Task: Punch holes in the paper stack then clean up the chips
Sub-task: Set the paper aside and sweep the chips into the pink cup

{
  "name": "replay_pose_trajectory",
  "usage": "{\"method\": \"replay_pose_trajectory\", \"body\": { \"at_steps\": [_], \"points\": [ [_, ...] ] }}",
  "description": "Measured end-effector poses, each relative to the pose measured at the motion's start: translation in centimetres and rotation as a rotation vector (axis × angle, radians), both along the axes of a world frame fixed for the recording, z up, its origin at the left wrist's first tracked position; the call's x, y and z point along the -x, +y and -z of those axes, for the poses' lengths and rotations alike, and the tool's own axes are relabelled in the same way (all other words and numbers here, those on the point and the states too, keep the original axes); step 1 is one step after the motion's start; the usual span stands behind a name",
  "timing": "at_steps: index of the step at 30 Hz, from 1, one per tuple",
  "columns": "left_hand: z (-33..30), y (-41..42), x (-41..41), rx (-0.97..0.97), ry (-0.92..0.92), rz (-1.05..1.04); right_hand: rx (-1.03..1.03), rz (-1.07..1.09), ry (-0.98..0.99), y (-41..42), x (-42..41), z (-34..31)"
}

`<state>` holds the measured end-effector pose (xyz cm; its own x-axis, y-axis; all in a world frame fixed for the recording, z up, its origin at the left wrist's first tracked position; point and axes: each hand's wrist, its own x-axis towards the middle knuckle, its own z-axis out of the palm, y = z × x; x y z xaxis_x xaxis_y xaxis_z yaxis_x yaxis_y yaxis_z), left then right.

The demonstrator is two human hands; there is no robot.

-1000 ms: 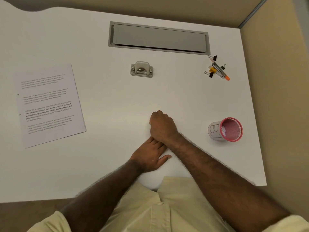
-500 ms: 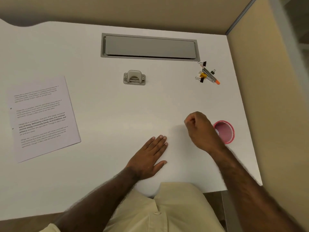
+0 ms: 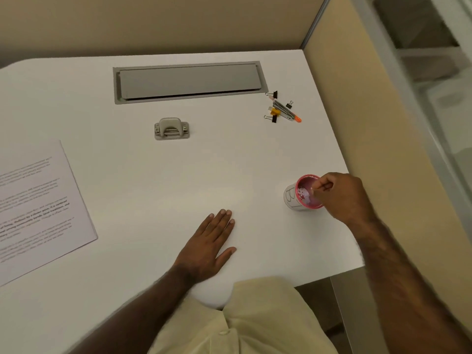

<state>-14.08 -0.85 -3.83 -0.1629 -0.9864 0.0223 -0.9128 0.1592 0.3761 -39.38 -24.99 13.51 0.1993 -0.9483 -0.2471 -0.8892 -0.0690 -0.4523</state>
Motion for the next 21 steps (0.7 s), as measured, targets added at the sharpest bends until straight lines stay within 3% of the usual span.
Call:
{"method": "replay_pose_trajectory", "body": {
  "at_steps": [15,21],
  "points": [
    [0.12,-0.02,0.03,-0.059,-0.040,0.017,0.028,0.016,-0.027,-0.07,0.80,-0.34],
    [-0.29,-0.06,0.11,-0.098,-0.053,0.014,0.127,-0.049,-0.026,-0.30,0.99,-0.07]
  ]
}}
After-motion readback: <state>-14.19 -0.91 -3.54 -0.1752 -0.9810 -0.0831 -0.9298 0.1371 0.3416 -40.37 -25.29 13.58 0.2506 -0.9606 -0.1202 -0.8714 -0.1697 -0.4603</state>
